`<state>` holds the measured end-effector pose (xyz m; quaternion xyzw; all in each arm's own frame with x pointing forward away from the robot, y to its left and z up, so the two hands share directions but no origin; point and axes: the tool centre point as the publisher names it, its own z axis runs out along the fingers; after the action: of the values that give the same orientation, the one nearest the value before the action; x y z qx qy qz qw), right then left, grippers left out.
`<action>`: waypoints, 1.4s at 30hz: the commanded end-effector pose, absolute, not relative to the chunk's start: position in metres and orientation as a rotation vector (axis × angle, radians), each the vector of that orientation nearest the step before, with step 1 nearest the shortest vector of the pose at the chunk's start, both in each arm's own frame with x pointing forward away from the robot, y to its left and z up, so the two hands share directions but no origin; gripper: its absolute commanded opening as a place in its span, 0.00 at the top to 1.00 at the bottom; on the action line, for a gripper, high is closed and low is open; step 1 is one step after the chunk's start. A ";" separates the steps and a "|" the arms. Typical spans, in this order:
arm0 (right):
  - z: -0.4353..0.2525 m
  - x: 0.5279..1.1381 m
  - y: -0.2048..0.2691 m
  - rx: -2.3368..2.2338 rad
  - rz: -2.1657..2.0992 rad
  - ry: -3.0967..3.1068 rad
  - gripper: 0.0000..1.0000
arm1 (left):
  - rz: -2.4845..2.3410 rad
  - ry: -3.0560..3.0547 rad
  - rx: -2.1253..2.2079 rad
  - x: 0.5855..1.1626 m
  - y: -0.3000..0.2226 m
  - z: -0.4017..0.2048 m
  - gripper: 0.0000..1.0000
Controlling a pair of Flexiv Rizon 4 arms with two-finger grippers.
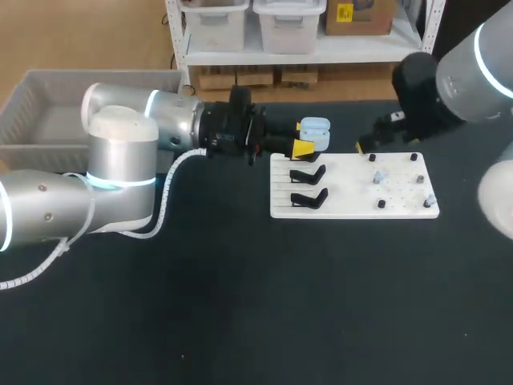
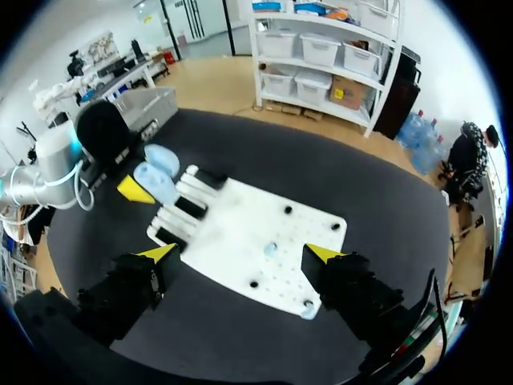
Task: Pick up each earbud case from the left stands, insert the matching earbuds, close the lid, and place the case in the box.
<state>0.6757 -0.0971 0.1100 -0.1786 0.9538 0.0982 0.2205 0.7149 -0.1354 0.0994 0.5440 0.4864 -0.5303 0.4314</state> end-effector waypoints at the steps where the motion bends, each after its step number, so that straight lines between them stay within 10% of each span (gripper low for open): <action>1: 0.129 0.651 -0.112 -0.449 0.055 2.689 0.00 | -1.322 1.214 1.356 0.715 -0.136 0.099 1.00; 30: 0.066 0.619 -0.165 -0.470 0.006 2.889 0.00 | -1.322 1.214 1.356 0.715 -0.136 0.099 1.00; 36: 0.057 0.625 -0.167 -0.489 -0.005 2.905 0.36 | -1.322 1.214 1.356 0.715 -0.136 0.099 1.00; 42: 0.049 0.628 -0.167 -0.487 -0.007 2.922 0.47 | -1.322 1.214 1.356 0.715 -0.136 0.099 1.00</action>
<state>0.6221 -0.1697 0.0525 -0.1634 0.9819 -0.0023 0.0954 0.7149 -0.1354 0.0994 0.5441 0.4865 -0.5303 0.4314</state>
